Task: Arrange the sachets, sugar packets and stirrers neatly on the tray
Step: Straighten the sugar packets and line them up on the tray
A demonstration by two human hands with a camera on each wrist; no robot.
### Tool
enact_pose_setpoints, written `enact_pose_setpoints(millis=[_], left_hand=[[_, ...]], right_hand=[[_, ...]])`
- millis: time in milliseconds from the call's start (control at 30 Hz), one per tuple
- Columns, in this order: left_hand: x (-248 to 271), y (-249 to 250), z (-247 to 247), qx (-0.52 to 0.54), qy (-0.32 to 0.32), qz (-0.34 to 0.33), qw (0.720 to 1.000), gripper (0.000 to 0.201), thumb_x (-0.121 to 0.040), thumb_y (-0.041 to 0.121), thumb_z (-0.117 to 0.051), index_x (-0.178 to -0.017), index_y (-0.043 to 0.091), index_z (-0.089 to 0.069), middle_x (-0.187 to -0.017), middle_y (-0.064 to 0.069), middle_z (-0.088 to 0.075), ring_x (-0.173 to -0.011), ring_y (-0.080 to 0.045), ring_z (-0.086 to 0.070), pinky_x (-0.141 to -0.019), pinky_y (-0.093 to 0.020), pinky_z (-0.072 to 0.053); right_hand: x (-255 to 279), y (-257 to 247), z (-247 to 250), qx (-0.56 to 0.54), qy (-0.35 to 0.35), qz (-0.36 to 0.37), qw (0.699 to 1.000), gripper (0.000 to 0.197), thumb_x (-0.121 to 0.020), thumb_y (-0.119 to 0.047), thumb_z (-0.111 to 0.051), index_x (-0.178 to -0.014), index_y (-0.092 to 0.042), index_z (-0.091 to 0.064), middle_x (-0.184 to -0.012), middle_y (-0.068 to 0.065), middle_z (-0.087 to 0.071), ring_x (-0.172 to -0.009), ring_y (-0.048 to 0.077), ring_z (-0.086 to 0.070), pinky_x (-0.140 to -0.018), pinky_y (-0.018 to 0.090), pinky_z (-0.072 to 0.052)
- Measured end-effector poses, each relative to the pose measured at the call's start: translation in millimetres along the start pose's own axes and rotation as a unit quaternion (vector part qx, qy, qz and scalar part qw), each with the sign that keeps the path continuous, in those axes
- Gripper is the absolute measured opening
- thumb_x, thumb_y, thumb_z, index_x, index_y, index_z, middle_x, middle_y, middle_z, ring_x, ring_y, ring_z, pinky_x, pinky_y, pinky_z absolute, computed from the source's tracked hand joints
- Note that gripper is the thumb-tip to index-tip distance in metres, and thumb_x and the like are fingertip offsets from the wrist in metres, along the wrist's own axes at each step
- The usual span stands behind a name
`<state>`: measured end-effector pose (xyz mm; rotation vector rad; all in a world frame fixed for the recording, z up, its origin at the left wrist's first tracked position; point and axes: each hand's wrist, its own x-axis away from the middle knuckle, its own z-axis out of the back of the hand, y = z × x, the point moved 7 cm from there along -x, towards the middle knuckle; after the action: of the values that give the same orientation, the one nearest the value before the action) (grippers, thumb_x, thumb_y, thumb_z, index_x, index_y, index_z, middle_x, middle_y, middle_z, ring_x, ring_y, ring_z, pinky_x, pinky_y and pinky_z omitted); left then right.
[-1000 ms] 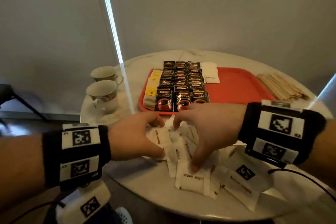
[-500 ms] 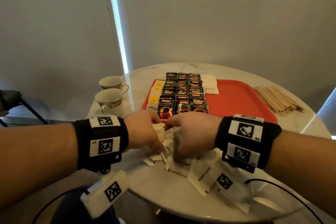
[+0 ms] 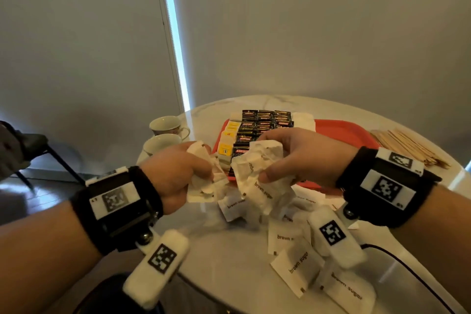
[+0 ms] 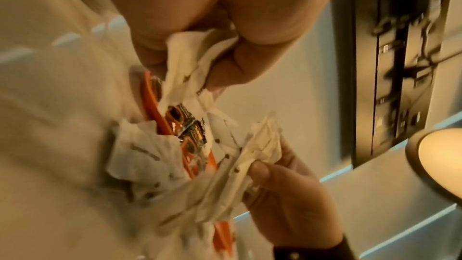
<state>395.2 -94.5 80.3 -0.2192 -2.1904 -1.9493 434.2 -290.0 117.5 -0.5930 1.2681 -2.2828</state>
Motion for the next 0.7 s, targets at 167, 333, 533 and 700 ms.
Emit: enact_pose_setpoints(millis=[167, 333, 533, 700], left_hand=[[-20, -22, -23, 0.14, -0.004, 0.03, 0.99, 0.055, -0.086, -0.025, -0.035, -0.127, 0.003, -0.059, -0.122, -0.029, -0.07, -0.108, -0.049, -0.071, -0.094, -0.067, -0.055], [-30, -20, -45, 0.178, -0.029, 0.059, 0.982, 0.06, -0.084, -0.021, -0.03, -0.129, 0.005, -0.06, -0.123, -0.027, -0.07, -0.11, -0.05, -0.069, -0.086, -0.065, -0.058], [-42, -8, -78, 0.242, -0.107, 0.076, 0.961, 0.055, -0.092, 0.008, -0.034, -0.141, 0.006, -0.057, -0.129, -0.023, -0.069, -0.117, -0.046, -0.067, -0.093, -0.063, -0.056], [-55, 13, -97, 0.234, -0.146, 0.058, 0.96, 0.061, -0.088, 0.029, -0.037, -0.137, 0.005, -0.062, -0.131, -0.023, -0.068, -0.116, -0.044, -0.067, -0.098, -0.059, -0.052]], right_hand=[[-1, 14, 4, -0.087, -0.013, 0.019, 0.996, 0.051, -0.079, 0.006, -0.078, -0.122, -0.017, -0.064, -0.111, 0.011, -0.076, -0.104, 0.031, -0.073, -0.096, 0.055, -0.056], [-2, 13, 18, -0.229, 0.007, 0.072, 0.971, 0.058, -0.07, 0.008, -0.075, -0.122, -0.013, -0.061, -0.115, 0.014, -0.074, -0.107, 0.033, -0.072, -0.083, 0.042, -0.062], [-28, 16, 32, -0.256, 0.066, 0.086, 0.961, 0.053, -0.081, 0.018, -0.067, -0.126, -0.008, -0.06, -0.117, 0.019, -0.072, -0.106, 0.036, -0.072, -0.087, 0.048, -0.06], [-46, 23, 46, -0.182, 0.112, 0.064, 0.975, 0.037, -0.08, 0.011, -0.07, -0.112, -0.007, -0.069, -0.106, 0.017, -0.076, -0.099, 0.039, -0.072, -0.083, 0.047, -0.06]])
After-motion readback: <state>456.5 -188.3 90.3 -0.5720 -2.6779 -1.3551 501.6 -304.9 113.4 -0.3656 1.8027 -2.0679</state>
